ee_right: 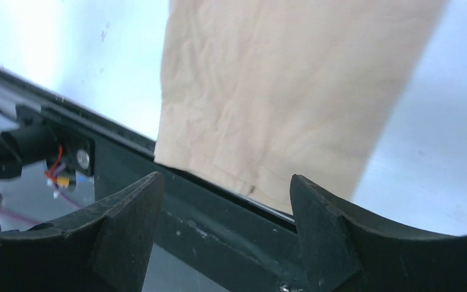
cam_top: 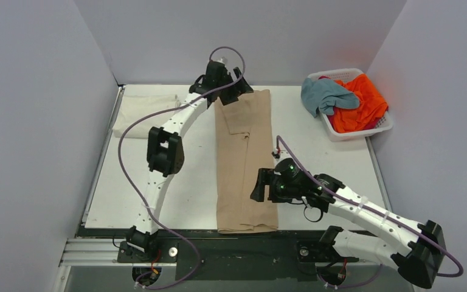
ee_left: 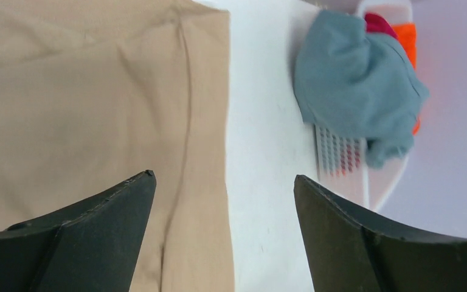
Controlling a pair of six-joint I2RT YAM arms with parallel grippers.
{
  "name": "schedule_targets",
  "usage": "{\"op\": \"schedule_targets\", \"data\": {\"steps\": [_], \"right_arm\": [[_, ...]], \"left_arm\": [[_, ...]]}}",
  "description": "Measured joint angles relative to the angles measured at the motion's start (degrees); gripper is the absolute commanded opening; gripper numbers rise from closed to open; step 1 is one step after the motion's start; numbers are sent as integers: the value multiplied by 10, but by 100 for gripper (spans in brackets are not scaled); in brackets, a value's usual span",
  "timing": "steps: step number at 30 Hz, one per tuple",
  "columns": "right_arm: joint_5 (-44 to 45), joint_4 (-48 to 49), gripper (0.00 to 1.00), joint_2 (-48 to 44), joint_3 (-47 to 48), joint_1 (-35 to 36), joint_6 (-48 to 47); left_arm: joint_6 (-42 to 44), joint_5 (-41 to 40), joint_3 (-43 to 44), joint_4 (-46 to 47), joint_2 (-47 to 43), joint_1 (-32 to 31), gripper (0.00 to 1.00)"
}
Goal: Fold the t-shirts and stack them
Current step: Rotate the tshirt 90 degrees, then grab the bottom of the folded rectangular tshirt with both arms
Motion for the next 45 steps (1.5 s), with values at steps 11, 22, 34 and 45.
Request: {"op": "schedule_targets", "data": {"steps": [11, 22, 34, 45], "right_arm": [[64, -103, 59, -62, -116, -1, 98], [62, -55, 49, -40, -177, 37, 156], [70, -14, 11, -21, -193, 54, 191], [73, -7, 0, -72, -226, 54, 213]], "left_arm": [[60, -179, -636, -109, -683, -179, 95], [-124, -222, -1042, -136, -871, -394, 88], [-230, -214, -1110, -28, -824, -448, 36], [-257, -240, -1112, -32, -799, -454, 0]]}}
